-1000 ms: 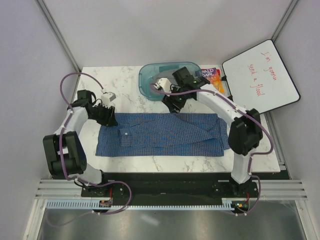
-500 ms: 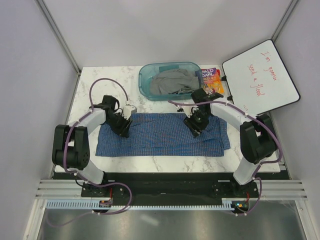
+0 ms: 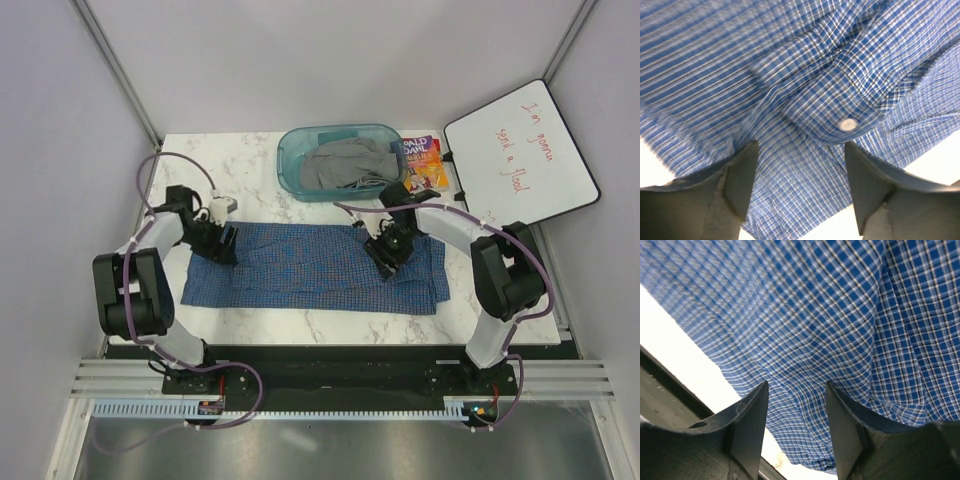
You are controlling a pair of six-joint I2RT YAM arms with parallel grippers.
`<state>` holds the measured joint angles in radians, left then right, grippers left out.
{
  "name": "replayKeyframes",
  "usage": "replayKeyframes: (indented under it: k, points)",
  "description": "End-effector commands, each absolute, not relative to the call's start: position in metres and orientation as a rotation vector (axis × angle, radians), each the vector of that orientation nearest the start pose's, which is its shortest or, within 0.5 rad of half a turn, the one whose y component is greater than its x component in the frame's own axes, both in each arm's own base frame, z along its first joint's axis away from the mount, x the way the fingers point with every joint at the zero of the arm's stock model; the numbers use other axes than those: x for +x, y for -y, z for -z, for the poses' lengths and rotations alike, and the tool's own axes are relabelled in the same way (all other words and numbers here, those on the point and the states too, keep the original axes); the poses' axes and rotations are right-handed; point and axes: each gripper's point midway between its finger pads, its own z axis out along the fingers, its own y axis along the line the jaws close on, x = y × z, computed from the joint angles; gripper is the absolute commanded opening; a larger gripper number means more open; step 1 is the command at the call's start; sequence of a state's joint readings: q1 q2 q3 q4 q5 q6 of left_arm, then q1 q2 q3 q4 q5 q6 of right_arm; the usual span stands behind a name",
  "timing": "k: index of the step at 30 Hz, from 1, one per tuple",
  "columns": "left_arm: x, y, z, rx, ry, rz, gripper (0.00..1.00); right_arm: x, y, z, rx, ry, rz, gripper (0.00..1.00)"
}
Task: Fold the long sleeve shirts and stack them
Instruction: Fold the shirt
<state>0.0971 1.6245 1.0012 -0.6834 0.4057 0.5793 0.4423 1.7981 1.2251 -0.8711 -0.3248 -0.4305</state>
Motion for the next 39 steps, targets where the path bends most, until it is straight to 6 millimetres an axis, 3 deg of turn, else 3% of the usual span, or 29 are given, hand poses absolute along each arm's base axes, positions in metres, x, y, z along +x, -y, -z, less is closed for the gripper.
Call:
replayKeyframes:
  k: [1,2,3,7,10,24,30,39]
  points:
    - [0.315,0.029,-0.104,0.677,-2.396,0.572,0.82,0.273,-0.197,-0.090,-1.237,-2.534,-0.646,0.58]
    - [0.315,0.031,-0.119,0.671,-2.339,0.591,0.94,0.276,-0.201,-0.099,-1.215,-2.516,-0.660,0.58]
    - [0.315,0.032,-0.125,0.671,-2.322,0.590,0.99,0.278,-0.202,-0.108,-1.205,-2.496,-0.657,0.58]
    - [0.317,0.034,-0.137,0.611,-2.301,0.585,0.99,0.279,-0.199,-0.118,-1.173,-2.490,-0.642,0.59]
    - [0.314,0.032,-0.125,0.567,-2.377,0.584,0.99,0.279,-0.191,-0.112,-1.145,-2.530,-0.629,0.59]
    - [0.282,0.035,-0.057,0.391,-2.668,0.695,0.69,0.280,-0.168,-0.109,-1.067,-2.579,-0.609,0.60]
    - [0.280,0.035,-0.041,0.393,-2.728,0.706,0.64,0.281,-0.164,-0.107,-1.068,-2.584,-0.598,0.60]
    - [0.280,0.042,-0.032,0.402,-2.762,0.743,0.59,0.283,-0.161,-0.103,-1.071,-2.590,-0.587,0.60]
